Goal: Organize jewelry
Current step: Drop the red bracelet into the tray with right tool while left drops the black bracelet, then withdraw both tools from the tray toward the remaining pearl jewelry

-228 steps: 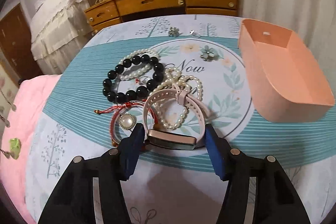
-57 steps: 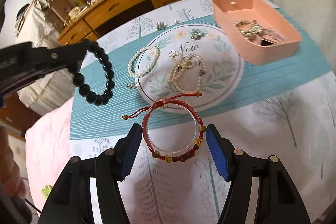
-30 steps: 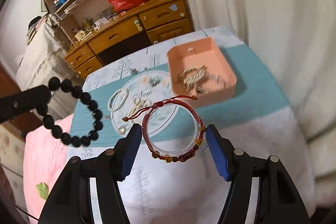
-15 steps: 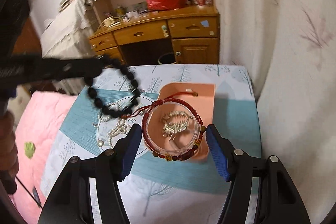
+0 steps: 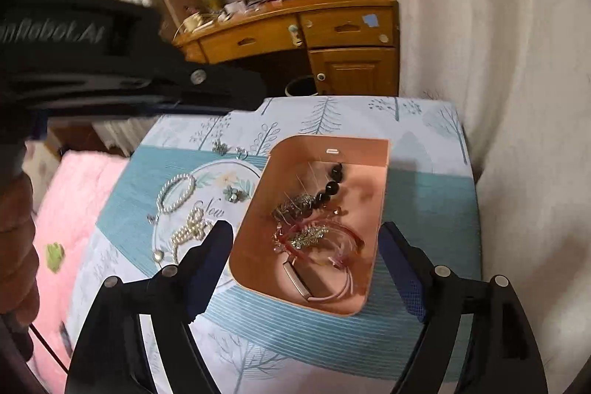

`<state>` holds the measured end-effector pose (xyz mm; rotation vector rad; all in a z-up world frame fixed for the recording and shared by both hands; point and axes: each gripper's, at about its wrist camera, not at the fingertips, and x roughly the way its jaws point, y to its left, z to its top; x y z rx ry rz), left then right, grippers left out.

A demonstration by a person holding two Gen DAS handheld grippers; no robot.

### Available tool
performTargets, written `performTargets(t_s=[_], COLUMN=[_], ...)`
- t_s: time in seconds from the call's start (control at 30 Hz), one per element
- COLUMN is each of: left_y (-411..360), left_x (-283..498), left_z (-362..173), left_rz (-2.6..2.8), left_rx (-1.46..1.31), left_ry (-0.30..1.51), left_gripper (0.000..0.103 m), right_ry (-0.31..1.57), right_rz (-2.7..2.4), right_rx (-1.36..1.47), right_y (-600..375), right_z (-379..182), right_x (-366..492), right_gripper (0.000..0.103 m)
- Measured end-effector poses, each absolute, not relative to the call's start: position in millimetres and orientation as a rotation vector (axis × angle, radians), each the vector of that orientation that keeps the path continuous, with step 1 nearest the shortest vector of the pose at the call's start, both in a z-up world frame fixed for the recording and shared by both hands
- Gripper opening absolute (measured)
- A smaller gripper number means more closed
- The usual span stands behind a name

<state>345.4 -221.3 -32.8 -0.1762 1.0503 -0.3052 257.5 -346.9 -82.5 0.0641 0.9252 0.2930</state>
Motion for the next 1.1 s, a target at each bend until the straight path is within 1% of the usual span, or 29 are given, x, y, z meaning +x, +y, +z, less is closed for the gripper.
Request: performTargets(t_s=[0.03, 0.1, 0.13, 0.2, 0.37, 0.5, 0.6, 0.73, 0.87, 1.0, 1.1], left_y=[-215.6, -208.7, -204.7, -195.3, -167.9, -139.2, -118.8, -94.9, -71.1, -42.6, -16.2], left_x=[339.9, 336.4, 334.3, 330.3, 307.5, 270.7, 239.0, 196.7, 164.6, 129.6, 110.6], left_z=[-31.9, -28.9, -28.2, -29.1, -53.9, -80.9, -100.6, -124.3, -141.1, -150.2, -153.9], left_rz=[-0.295, -0.249, -0.233, -0.194, -0.104, -0.062, -0.034, -0.004, 0.002, 0.005, 0.006], left_rx=[-0.172, -0.152, -0.145, -0.136, -0.120, -0.185, -0.225, -0.223, -0.211, -0.212, -0.220], left_ry=[1.040, 1.027, 1.025, 1.026, 1.070, 1.087, 1.114, 1.157, 1.239, 1.299, 1.350], left_gripper=[0.050, 0.058, 0.059, 0.059, 0.059, 0.059, 0.059, 0.059, 0.059, 0.059, 0.059], right_ry=[0.925, 0.925, 0.923, 0.921, 0.980, 1.028, 1.045, 1.097, 1.178, 1.265, 1.251], right_rz=[0.286, 0.269, 0.264, 0.250, 0.200, 0.205, 0.189, 0.226, 0.232, 0.160, 0.071], right_rx=[0.090, 0.110, 0.125, 0.152, 0.209, 0.267, 0.251, 0.161, 0.102, 0.170, 0.227], right_y=[-351.0, -351.8, -353.3, -355.5, -360.7, -360.3, -354.6, -335.2, -310.8, -289.6, -268.8], right_z=[-82.6, -87.3, -88.4, -90.5, -108.8, -129.0, -140.3, -154.9, -175.7, -196.5, -199.4], right_x=[257.4, 254.0, 251.8, 245.2, 224.7, 198.7, 169.0, 137.5, 104.4, 89.6, 87.5], right_gripper=[0.082, 0.084, 0.086, 0.089, 0.089, 0.089, 0.089, 0.089, 0.089, 0.089, 0.089])
